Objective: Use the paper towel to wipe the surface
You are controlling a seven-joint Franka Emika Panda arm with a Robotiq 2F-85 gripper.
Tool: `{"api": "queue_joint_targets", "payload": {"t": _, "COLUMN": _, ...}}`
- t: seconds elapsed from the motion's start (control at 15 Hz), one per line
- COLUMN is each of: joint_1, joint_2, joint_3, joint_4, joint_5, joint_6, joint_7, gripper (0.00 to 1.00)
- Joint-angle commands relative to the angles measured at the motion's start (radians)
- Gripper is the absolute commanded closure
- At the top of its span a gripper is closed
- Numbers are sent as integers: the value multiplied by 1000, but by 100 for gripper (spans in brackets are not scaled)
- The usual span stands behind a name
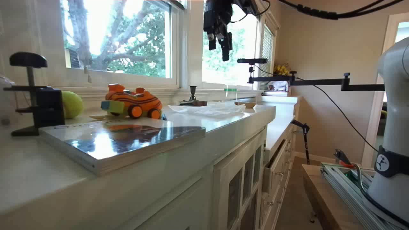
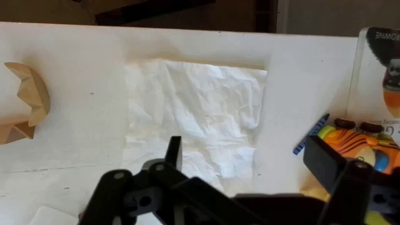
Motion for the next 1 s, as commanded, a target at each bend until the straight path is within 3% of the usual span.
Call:
{"api": "queue_joint_targets", "payload": {"t": 0.0, "joint_1": -20, "joint_2": 2, "joint_3": 17, "joint_4": 2, "joint_5": 4, "joint_6": -2, "joint_7": -4, "gripper": 0}}
{"api": "queue_joint_targets", "payload": {"t": 0.4, "joint_1": -14, "joint_2": -16, "joint_3": 11, "joint_4": -2, "joint_5": 29, "joint_6": 1, "joint_7": -38, "gripper": 0}}
{"api": "queue_joint_targets", "payload": {"t": 0.53, "joint_1": -24, "joint_2": -28, "joint_3": 25, "joint_4": -37, "joint_5": -50, "joint_6": 102, "joint_7": -47, "gripper": 0}}
{"api": "queue_joint_targets", "payload": {"t": 0.93, "joint_1": -31, "joint_2": -5, "joint_3": 25, "joint_4": -105, "joint_5": -29, "joint_6": 307, "joint_7": -16, "gripper": 0}}
